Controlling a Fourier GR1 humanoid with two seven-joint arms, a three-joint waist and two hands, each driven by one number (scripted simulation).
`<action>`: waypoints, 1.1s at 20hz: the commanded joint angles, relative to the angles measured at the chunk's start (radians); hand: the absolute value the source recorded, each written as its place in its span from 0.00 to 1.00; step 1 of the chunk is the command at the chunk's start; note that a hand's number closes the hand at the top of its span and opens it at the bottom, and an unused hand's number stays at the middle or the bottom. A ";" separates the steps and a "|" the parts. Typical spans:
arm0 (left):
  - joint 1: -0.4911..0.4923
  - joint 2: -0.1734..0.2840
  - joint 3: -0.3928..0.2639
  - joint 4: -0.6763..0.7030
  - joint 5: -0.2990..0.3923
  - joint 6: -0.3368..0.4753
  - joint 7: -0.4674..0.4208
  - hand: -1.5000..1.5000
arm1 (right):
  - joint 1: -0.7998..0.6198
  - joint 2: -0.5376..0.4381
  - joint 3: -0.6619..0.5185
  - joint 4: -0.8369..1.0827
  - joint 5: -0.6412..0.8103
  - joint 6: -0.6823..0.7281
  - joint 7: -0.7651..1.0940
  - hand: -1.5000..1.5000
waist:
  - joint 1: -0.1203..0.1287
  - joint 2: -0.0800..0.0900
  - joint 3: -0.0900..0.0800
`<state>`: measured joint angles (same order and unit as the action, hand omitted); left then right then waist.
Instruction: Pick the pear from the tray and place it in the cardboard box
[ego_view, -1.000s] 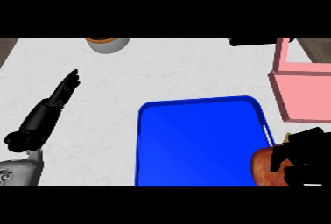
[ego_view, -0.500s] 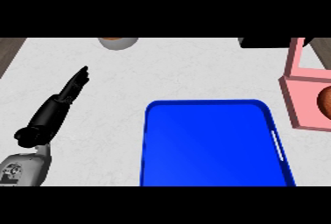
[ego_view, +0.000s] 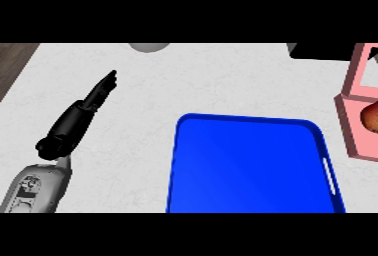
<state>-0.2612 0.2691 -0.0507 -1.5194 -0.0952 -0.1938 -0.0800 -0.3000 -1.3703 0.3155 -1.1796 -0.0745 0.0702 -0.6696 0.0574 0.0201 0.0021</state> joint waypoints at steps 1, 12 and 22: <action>-0.031 -0.012 -0.012 -0.002 -0.010 0.001 0.022 0.50 | -0.099 0.043 0.061 0.169 0.141 0.108 -0.075 1.00 | 0.022 0.002 0.000; -0.018 -0.020 -0.008 0.017 -0.015 -0.003 0.004 0.50 | -0.293 0.145 0.154 0.494 0.378 0.247 -0.438 0.00 | 0.017 0.002 0.002; -0.010 -0.019 -0.007 0.004 -0.017 -0.001 0.000 0.50 | -0.312 0.367 -0.055 0.585 -0.173 0.601 -0.249 0.00 | 0.002 0.003 0.003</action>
<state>-0.2752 0.2559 -0.0496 -1.5138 -0.1052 -0.1980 -0.0699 -0.5976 -1.0728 0.3300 -0.6711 -0.0770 0.3967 -0.8960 0.0572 0.0186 0.0054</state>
